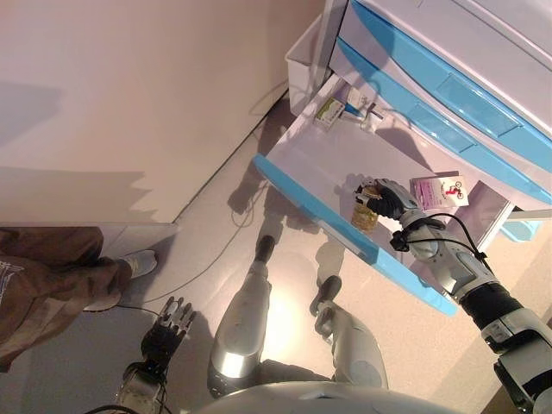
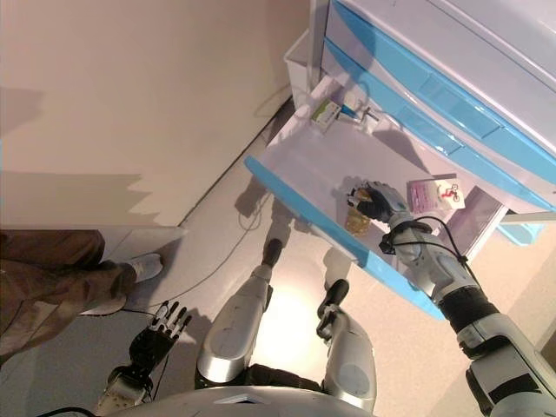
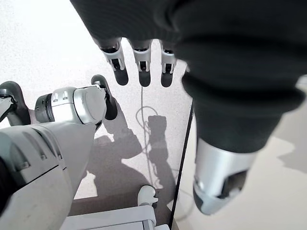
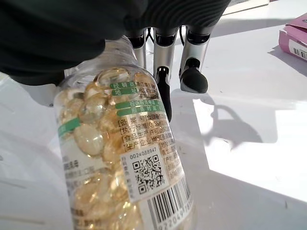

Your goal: Open the drawer and pick up the medicine

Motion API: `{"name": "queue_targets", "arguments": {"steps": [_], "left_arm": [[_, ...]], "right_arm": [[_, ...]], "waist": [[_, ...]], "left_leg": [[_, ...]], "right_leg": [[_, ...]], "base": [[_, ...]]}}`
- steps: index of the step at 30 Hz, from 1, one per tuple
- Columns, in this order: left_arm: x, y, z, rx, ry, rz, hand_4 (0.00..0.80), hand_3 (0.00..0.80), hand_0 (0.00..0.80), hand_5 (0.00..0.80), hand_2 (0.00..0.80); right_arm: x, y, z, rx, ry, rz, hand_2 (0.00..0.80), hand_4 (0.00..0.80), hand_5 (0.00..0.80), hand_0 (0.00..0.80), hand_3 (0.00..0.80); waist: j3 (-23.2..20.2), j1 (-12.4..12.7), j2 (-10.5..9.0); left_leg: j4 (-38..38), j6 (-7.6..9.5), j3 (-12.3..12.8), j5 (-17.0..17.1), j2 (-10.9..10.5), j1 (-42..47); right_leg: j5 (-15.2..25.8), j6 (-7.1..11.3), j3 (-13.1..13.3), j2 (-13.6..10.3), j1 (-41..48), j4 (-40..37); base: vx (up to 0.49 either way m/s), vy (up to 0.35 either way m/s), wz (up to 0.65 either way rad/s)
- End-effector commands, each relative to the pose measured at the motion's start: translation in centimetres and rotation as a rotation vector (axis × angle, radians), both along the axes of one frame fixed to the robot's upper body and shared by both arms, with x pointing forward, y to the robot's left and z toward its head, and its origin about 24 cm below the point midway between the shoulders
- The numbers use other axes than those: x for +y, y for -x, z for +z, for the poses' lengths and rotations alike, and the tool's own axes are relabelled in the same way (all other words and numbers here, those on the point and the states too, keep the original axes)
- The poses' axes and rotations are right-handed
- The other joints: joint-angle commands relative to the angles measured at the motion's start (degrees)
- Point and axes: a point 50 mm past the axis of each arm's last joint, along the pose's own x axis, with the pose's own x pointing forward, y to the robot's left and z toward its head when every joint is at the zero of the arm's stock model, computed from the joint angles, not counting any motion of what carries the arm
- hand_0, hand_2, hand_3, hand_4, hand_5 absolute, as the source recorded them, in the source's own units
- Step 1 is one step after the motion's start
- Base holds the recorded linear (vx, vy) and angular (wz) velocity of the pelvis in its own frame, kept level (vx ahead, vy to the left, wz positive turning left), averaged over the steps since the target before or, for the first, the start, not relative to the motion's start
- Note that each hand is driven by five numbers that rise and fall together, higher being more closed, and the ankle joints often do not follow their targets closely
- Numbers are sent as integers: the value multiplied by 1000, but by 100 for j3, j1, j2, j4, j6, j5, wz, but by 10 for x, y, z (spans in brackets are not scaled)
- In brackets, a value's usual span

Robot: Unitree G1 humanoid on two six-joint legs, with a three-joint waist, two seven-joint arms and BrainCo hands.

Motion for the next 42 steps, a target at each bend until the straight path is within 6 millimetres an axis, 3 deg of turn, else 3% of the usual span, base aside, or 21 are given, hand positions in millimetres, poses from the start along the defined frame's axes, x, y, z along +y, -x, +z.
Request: {"name": "queue_targets", "arguments": {"steps": [1,15,29,42], "left_arm": [[-3,15,-3,36,-20,-65,0,0,0,0,0],[-3,17,-2,35,-26,-67,0,0,0,0,0],[-3,23,-4,58,-33,-51,0,0,0,0,0],[-2,33,-8,97,-32,-26,0,0,0,0,0]], "right_arm": [[16,1,11,-60,-16,88,800,800,800,800,800],[18,5,24,-147,-1,122,800,800,800,800,800],[32,21,85,-343,21,252,800,800,800,800,800],[39,37,127,-432,10,351,800,800,800,800,800]], "waist": [[-215,-23,9],[-286,-71,-24],[-551,-229,-161],[-814,-334,-241]], "left_leg": [[388,89,85,-403,-99,-219],[324,90,88,-379,-72,-169],[135,76,214,-384,47,113],[-51,58,330,-398,118,383]], "right_leg": [[376,105,175,-57,-222,127],[400,131,186,-48,-177,77],[412,209,341,5,24,-72],[399,231,448,56,237,-240]], "base": [[0,0,0],[0,0,0],[12,-5,-4],[9,0,-4]]}}
